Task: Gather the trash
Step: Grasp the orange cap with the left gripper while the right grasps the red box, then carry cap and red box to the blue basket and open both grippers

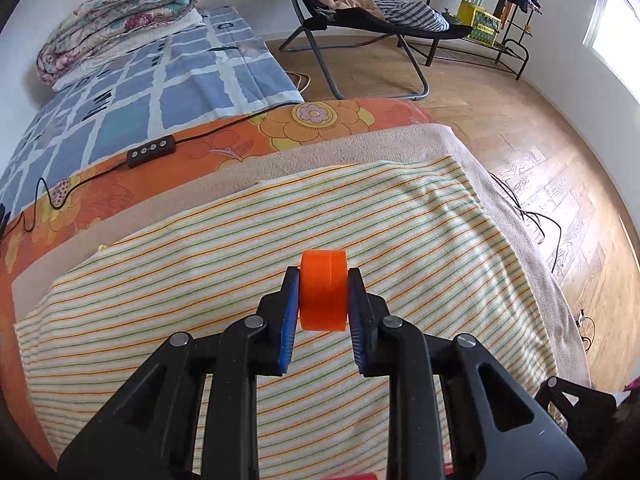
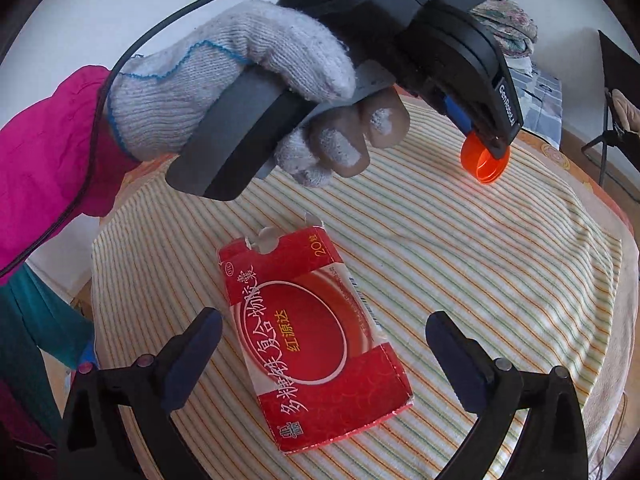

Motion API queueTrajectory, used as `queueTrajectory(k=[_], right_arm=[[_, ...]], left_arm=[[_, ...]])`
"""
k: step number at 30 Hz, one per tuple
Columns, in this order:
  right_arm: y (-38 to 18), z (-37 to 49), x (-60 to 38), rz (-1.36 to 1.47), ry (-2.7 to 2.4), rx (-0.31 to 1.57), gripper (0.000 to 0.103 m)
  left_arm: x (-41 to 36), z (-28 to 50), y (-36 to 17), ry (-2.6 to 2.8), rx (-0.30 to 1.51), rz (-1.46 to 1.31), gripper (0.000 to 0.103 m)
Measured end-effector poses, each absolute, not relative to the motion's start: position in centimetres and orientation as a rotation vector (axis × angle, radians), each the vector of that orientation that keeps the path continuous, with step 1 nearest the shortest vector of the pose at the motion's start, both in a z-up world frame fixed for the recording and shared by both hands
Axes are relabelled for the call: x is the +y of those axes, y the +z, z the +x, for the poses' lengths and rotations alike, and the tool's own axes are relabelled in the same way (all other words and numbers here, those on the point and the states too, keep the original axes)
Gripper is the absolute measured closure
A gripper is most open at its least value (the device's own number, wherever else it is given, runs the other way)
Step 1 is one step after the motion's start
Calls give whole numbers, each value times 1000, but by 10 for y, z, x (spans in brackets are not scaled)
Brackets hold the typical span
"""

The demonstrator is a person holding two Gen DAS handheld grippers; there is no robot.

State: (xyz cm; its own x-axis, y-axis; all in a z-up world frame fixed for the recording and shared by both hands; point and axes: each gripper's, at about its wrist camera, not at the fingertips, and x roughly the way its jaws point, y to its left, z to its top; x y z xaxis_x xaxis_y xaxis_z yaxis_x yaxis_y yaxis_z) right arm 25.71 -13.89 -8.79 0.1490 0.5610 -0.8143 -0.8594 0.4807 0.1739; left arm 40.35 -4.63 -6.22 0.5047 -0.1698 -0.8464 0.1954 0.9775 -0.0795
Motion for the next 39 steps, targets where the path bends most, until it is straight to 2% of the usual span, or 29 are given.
queueTrajectory(k=[8,12,17,31,39], right_arm=[[-114,250,-109,-548,1053,1069,0],[-122,236,-105,-605,958,1047,0],[-117,226,-100,-584,876,1067,10],[-106,167,-114,-492,721,1040,15],[-73,118,-127,-454,706,985,15]], left_arm=[[31,342,-37,-131,1011,5,81],[58,302,-27,-93,1002,8,81],[74,249,-19,-79,1004,16,81],[44,110,-31,-136,1036,19,81],[25,48,-31,-153,1020,43,81]])
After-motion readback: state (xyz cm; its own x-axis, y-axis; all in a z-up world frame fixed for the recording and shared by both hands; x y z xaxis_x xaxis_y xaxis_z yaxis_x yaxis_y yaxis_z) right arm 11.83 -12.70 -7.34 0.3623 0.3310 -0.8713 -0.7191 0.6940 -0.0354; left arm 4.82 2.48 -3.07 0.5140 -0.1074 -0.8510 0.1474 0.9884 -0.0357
